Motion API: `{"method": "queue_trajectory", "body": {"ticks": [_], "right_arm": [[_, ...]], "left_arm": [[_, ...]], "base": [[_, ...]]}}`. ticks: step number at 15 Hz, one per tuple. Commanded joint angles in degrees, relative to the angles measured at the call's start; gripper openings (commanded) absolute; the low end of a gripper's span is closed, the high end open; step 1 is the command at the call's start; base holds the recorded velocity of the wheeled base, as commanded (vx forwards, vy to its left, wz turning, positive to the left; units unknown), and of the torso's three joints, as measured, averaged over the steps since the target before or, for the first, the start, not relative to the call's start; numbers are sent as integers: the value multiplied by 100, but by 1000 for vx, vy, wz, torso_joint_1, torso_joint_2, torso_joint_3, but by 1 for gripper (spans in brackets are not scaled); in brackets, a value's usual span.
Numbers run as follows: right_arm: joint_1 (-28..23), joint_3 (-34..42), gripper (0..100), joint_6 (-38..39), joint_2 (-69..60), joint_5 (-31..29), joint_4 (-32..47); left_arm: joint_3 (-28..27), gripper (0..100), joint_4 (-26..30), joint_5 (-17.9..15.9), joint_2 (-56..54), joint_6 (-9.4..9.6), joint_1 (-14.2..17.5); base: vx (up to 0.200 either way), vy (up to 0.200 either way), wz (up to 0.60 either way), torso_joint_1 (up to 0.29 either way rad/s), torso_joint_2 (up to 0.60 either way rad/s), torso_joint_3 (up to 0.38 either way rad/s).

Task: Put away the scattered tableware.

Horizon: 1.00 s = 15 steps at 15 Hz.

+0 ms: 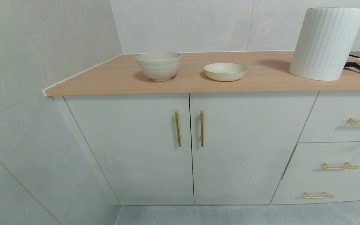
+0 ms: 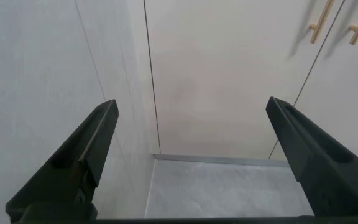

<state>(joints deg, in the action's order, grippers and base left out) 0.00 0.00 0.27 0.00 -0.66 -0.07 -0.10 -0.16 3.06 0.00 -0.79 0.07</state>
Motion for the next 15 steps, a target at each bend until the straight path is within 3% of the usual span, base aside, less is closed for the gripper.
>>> {"method": "queue_trajectory", "body": {"ticks": [1,5,6,8,11,15], "right_arm": [[0,0,100,0,9,-4,-1],[0,-35,100,-18,0,22,-37],[44,-562,100,52,158,163,-72],[343,-1960,100,272,1389,567,157],[598,-2725,100,202,4017,1270,42],[1731,-3806,100,228,7154,1252,-1197]], "left_arm": [[1,100,-2,2,0,0,1],[1,100,-2,2,0,0,1],[1,100,-2,2,0,0,1],[1,100,-2,2,0,0,1],[1,100,-2,2,0,0,1],[1,100,-2,2,0,0,1]], "base": [[0,0,0,0,0,0],[0,0,0,0,0,0],[0,0,0,0,0,0],[0,0,0,0,0,0],[0,0,0,0,0,0],[0,0,0,0,0,0]]}}
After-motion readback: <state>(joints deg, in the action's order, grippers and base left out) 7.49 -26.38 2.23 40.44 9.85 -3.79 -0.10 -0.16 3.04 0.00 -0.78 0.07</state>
